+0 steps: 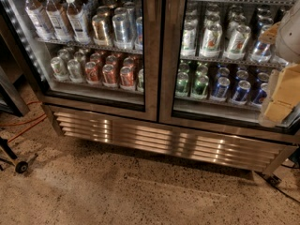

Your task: Open left fridge door

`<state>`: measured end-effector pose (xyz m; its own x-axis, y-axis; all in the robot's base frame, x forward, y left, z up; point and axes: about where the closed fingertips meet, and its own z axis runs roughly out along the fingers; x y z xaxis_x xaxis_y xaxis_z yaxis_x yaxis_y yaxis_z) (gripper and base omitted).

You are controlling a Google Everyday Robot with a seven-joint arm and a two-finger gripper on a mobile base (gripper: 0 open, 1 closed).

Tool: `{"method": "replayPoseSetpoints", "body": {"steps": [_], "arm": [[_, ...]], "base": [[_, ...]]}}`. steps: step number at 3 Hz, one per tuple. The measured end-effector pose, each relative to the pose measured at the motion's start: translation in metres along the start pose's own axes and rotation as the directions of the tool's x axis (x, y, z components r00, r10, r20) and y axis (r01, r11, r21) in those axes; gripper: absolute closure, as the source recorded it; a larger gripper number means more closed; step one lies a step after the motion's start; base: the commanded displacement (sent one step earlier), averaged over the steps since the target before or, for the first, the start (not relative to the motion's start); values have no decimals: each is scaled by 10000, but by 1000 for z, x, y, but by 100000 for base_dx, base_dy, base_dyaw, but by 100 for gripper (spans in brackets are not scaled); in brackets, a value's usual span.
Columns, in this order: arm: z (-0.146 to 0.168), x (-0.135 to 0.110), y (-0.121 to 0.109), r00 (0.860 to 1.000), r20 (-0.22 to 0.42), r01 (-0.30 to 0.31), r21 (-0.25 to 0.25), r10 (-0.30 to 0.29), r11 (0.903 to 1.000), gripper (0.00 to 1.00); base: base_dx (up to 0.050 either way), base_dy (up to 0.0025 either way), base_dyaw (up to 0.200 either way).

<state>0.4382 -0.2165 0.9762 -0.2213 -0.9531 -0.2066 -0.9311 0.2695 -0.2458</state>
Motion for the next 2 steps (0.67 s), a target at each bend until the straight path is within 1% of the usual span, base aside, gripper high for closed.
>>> {"method": "replayPoseSetpoints", "body": {"steps": [1,2], "arm": [[0,-1,0,10000,-9,22,20,-22,10000,0],[28,-11,5,9998,-101,150,-437,-155,9989,0]], "base": [[0,0,0],[0,0,0]]}}
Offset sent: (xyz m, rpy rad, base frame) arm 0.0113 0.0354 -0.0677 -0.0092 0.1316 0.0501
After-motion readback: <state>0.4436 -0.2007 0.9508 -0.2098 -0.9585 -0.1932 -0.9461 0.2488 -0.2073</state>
